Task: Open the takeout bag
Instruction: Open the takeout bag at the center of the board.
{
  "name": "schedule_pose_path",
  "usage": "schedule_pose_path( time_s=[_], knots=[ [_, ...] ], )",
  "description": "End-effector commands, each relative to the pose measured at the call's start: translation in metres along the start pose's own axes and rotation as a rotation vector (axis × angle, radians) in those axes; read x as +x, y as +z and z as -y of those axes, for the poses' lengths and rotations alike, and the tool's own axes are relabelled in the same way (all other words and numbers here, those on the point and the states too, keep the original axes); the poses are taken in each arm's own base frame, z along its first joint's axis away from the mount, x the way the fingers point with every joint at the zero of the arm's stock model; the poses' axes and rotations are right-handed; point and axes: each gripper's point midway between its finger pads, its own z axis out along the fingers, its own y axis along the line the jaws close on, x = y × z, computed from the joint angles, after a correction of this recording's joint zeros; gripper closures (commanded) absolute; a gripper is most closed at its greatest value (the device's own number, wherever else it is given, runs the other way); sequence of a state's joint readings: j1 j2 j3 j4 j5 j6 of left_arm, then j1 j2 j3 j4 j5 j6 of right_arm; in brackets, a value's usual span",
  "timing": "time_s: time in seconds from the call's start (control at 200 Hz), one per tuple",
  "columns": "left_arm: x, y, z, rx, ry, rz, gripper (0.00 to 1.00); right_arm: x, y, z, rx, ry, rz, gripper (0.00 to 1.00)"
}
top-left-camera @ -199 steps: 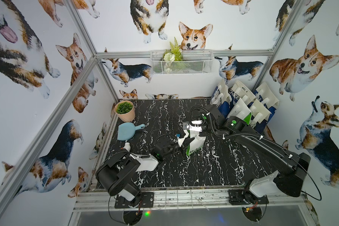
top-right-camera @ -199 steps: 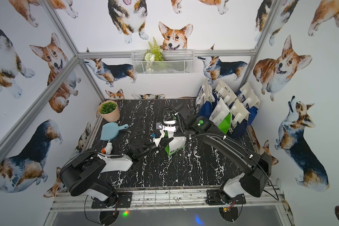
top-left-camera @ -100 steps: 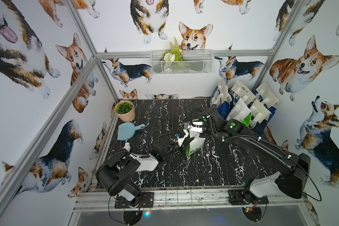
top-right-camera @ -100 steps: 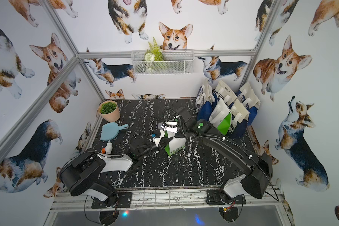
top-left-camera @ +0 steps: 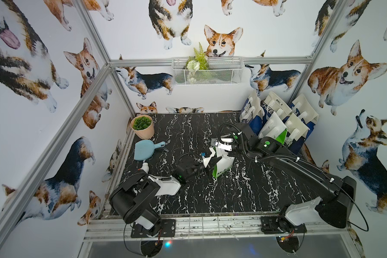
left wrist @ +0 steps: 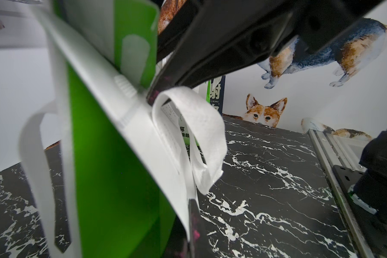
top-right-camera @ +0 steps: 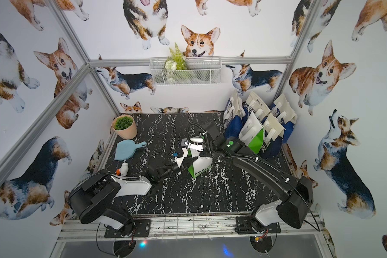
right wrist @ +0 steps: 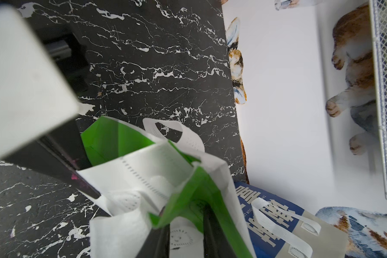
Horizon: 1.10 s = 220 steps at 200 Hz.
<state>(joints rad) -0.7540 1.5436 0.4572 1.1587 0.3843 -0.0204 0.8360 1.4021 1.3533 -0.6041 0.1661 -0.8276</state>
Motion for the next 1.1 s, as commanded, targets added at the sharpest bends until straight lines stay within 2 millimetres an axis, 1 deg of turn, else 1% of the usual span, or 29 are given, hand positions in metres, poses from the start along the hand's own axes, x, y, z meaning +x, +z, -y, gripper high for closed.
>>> schedule_pose_path(
  time_s=[0.0,0.12,0.185,0.33,0.415,0.47,0.551,0.656,1.096],
  knots=[
    [0.002,0.000,0.009,0.046,0.005,-0.008,1.00,-0.018,-0.002,0.008,0.030,0.028,0.084,0.72],
    [0.003,0.001,0.009,0.049,0.003,-0.010,1.00,-0.024,-0.002,0.010,0.039,0.037,0.113,0.72],
    [0.003,0.001,0.009,0.049,0.002,-0.011,1.00,-0.023,0.000,0.012,0.051,0.040,0.108,0.72],
    [0.002,0.001,0.009,0.049,0.003,-0.010,1.00,-0.023,0.003,0.011,0.051,0.041,0.104,0.72],
    [0.003,0.001,0.009,0.049,0.001,-0.010,1.00,-0.023,0.005,0.012,0.054,0.046,0.102,0.74],
    [0.002,0.001,0.008,0.049,0.001,-0.010,1.00,-0.022,0.006,0.012,0.056,0.044,0.097,0.78],
    [0.002,0.000,0.009,0.048,0.002,-0.009,1.00,-0.022,0.006,0.014,0.063,0.045,0.094,0.89],
    [0.002,0.000,0.008,0.047,0.003,-0.009,1.00,-0.024,0.003,0.018,0.078,0.044,0.101,1.00],
    [0.002,0.000,0.008,0.044,0.007,-0.011,1.00,-0.033,-0.015,0.042,0.165,0.034,0.125,1.00]
  ],
)
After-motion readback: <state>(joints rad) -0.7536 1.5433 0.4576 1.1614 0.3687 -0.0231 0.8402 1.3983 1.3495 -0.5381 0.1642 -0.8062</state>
